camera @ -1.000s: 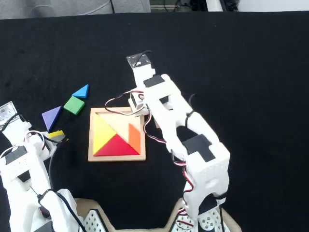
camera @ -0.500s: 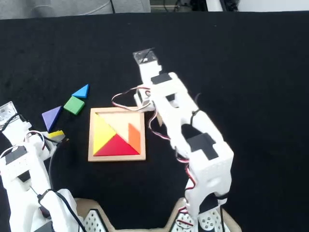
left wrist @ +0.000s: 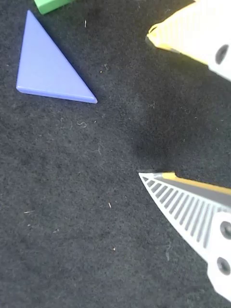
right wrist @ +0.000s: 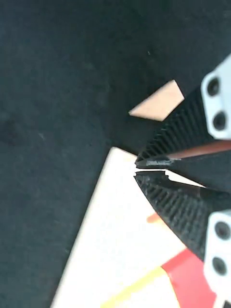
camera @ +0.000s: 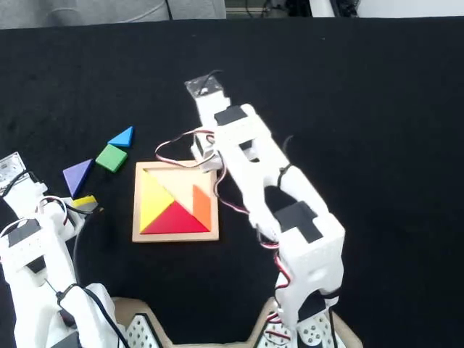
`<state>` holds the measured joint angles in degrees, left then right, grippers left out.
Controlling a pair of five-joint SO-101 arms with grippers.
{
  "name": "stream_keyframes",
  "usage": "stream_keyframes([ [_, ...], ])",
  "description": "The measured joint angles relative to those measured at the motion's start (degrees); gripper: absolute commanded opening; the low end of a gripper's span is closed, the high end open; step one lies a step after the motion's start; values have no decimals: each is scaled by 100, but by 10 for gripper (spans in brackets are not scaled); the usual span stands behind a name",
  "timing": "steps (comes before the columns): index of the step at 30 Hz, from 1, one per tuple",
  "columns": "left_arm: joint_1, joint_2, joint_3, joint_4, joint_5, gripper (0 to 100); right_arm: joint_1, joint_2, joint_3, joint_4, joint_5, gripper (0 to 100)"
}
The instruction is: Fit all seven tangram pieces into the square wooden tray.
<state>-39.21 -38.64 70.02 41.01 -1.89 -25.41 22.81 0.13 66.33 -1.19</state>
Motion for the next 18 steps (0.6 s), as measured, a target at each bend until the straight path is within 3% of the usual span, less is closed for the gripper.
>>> stream_keyframes([
  [8, 0, 0, 0, 0, 0, 385, -202, 0, 0, 18, 264, 14],
  [14, -721, 0, 0, -202, 484, 385, -202, 0, 0, 70, 290, 14],
  [18, -756, 0, -26, -229, 501, 385, -176, 0, 0, 193, 299, 14],
])
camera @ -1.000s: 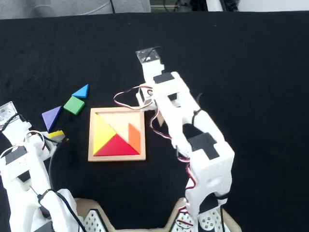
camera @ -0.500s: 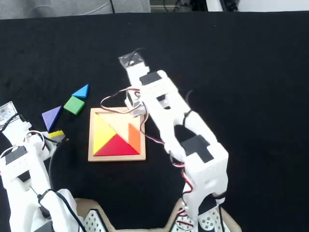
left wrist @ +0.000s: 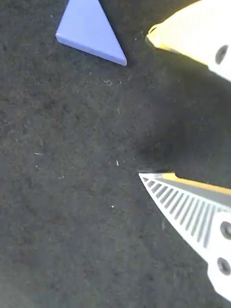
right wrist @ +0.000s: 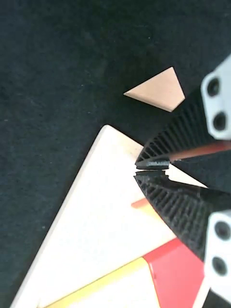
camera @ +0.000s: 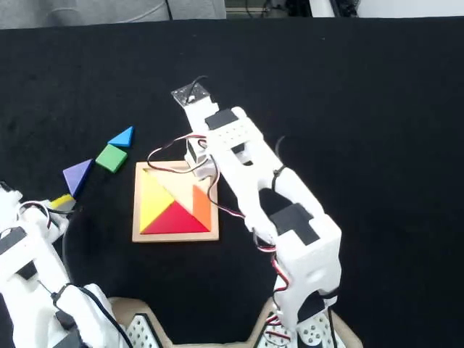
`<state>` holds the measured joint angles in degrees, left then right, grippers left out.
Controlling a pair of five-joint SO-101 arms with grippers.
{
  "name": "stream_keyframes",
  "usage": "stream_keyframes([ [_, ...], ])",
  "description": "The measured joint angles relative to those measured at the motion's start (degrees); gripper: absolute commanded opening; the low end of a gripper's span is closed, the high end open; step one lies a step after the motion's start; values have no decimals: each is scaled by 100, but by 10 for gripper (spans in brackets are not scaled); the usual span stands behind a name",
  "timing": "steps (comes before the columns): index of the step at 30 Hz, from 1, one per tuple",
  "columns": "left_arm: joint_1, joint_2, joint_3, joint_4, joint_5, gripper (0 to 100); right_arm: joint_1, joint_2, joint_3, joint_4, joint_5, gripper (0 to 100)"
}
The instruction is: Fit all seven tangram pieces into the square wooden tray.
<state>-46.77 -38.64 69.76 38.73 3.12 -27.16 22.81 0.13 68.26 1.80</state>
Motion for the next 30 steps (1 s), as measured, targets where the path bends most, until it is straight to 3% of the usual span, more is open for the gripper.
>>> stream_keyframes([
  [4, 387, 0, -378, 378, -659, 385, 413, -237, 9, 97, 0, 14],
  [8, 651, 0, -1398, 1679, -1266, 385, 1029, -932, 369, -9, 0, 14],
  [15, 967, 413, -3341, 3481, -1670, 385, 1714, -1670, 1538, -1187, 0, 15],
  [20, 1073, 1837, -4492, 3947, -1758, 385, 1952, -1776, 1705, -1530, -316, 18],
  [24, 1081, 3174, -5433, 4220, -2224, 385, 2180, -1776, 1749, -1749, -404, 18],
  [30, 1169, 3525, -5899, 4018, -3007, 385, 2330, -1749, 1952, -2233, -440, 18],
])
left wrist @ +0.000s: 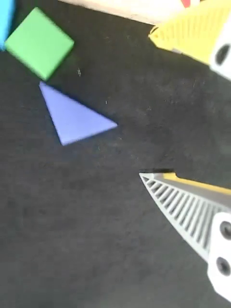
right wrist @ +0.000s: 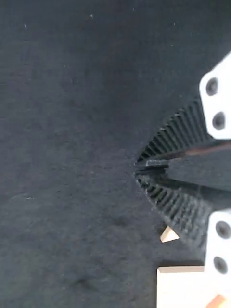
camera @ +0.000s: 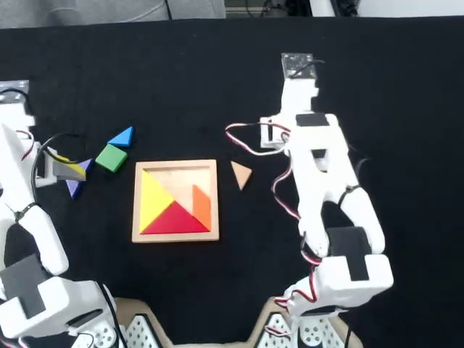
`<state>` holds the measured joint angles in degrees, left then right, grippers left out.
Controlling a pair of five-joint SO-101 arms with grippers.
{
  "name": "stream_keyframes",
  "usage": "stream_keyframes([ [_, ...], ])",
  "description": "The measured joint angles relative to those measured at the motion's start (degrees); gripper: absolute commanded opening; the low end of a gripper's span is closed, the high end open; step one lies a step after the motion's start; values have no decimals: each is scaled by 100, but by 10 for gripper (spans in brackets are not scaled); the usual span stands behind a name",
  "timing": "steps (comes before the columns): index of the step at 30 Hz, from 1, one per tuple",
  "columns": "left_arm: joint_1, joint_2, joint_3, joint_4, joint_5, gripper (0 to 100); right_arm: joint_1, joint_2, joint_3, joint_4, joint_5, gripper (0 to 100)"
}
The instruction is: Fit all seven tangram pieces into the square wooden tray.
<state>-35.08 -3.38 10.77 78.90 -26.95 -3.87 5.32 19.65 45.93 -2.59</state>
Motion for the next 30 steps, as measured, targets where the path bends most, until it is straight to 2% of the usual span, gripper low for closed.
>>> stream_keyframes([
  [4, 237, 53, 273, -360, -642, 385, 0, 0, 0, -79, 0, 18],
  [9, 281, 53, 1389, -1653, -1574, 385, 0, 53, 0, -88, 0, 18],
  [13, 281, 62, 2075, -2760, -1916, 387, 9, 53, 0, -88, 0, 18],
  [15, 281, 62, 2145, -3015, -2031, 386, 9, 53, 0, -88, 0, 18],
  [23, 281, 448, 1960, -3376, -2382, 386, 9, 53, 0, -88, 0, 18],
  [30, 281, 1881, 545, -2558, -2444, 385, 9, 53, 0, -88, 0, 18],
])
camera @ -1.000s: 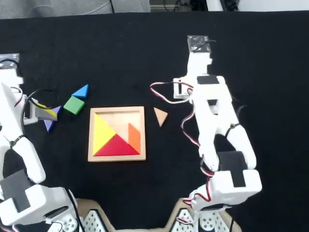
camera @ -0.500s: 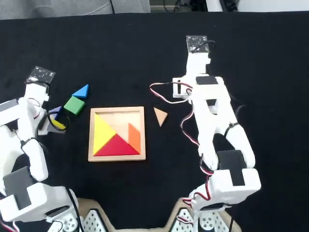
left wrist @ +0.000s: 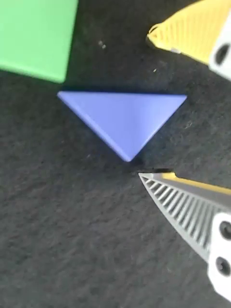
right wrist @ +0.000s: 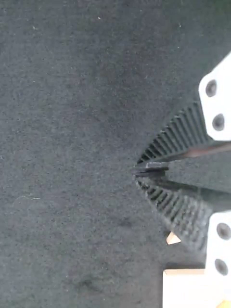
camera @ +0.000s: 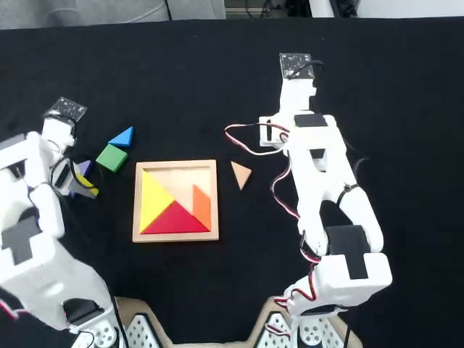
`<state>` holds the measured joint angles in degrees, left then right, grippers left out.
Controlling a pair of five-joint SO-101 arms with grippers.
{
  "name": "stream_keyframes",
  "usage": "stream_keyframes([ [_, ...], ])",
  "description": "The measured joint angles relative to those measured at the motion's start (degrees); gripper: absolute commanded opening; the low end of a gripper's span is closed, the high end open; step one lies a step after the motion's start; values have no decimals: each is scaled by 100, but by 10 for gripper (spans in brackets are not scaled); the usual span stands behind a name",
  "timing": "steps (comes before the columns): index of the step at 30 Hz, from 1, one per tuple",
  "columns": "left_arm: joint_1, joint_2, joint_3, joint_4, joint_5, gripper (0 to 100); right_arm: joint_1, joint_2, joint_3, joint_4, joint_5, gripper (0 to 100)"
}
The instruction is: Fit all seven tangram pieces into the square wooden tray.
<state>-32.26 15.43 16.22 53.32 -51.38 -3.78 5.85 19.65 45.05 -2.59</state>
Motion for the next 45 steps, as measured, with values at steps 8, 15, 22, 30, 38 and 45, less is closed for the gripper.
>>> stream_keyframes([
  [8, 211, 967, -1336, 580, 0, 385, 0, 0, 0, 0, 0, 18],
  [15, 264, 1310, -1697, 633, -44, 385, -79, 0, 0, -132, 185, 18],
  [22, 273, 1415, -1811, 756, -387, 384, -97, 0, 0, -132, 193, 18],
  [30, 273, 1415, -1837, 782, -396, 384, -97, 0, 0, -132, 193, 18],
  [38, 264, 1415, -1837, 782, -536, 359, -97, 0, 0, -132, 193, 18],
  [45, 255, 1415, -1837, 914, -624, 255, -97, 0, 0, -132, 193, 18],
])
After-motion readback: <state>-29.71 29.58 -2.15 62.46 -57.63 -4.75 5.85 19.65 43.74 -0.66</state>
